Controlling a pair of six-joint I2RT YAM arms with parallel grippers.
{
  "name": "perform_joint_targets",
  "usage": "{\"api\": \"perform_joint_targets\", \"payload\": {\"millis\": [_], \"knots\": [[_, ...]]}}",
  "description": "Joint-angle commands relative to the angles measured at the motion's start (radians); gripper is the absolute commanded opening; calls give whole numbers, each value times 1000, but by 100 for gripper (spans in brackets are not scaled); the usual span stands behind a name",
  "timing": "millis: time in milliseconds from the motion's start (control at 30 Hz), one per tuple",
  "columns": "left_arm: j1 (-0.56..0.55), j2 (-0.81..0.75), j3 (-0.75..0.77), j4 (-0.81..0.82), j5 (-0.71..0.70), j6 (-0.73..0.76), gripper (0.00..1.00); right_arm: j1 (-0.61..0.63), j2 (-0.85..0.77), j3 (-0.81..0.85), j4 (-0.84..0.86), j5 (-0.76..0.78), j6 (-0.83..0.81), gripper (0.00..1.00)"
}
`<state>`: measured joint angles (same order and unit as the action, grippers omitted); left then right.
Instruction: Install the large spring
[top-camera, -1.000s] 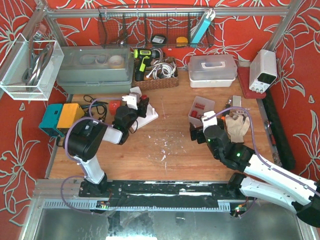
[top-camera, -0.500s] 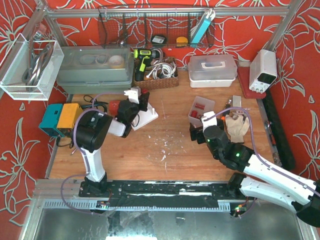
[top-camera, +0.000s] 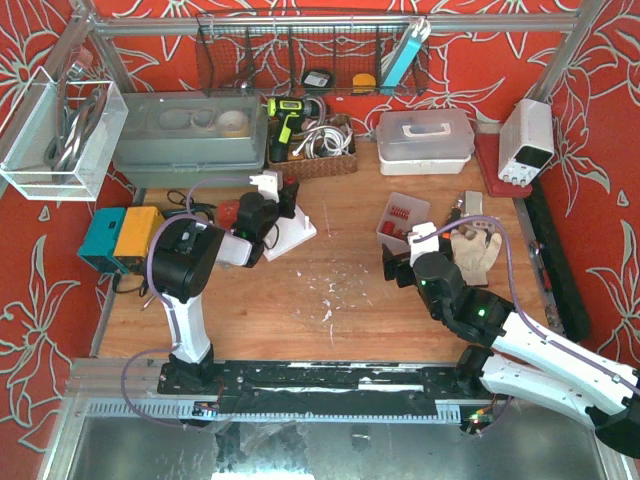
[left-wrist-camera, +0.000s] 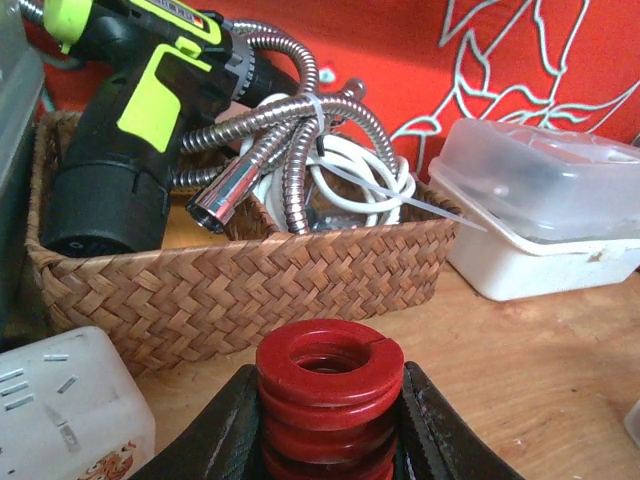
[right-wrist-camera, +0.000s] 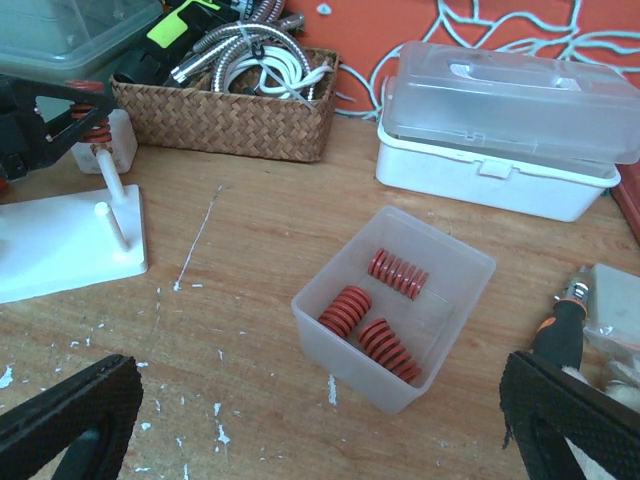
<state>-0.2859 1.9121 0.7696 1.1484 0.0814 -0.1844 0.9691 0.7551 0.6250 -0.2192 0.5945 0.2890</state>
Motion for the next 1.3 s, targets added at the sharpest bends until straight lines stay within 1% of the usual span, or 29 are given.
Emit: {"api": "perform_joint_targets", "payload": {"millis": [0,67,133,200,533,600,700,833,1067,1167,1267], "knots": [[7,4,59,-81,0,-21,0,-4,-14,-9,-9,23,-4,98],[7,8,71,-108,-13,-20,0,-4,-21,-9,-13,21,-4,98],[7,14,114,-183,-30,-16,0,-3,-33,-12,-12,23,-4,98],[7,21,123,-215,-35,-17,0,-3,-43,-14,-15,26,-4,98],[7,13,73,-180,-43,-20,0,-4,-74,-17,-19,25,-4,98],[6,6,63,-164,-42,-9,1,-4,-76,-18,-20,24,-4,99],[7,6,69,-188,-55,4,4,-4,-75,-17,-19,24,-4,99],[7,5,69,-189,-38,8,6,-4,-78,-16,-19,27,-4,99],[4,-22,19,-146,-34,0,22,-4,-80,-18,-18,34,-7,99],[1,-33,4,-146,-36,-5,34,-4,-81,-20,-17,38,-5,99],[0,-39,-4,-145,-38,-6,42,-4,-82,-19,-19,42,-7,99]]}}
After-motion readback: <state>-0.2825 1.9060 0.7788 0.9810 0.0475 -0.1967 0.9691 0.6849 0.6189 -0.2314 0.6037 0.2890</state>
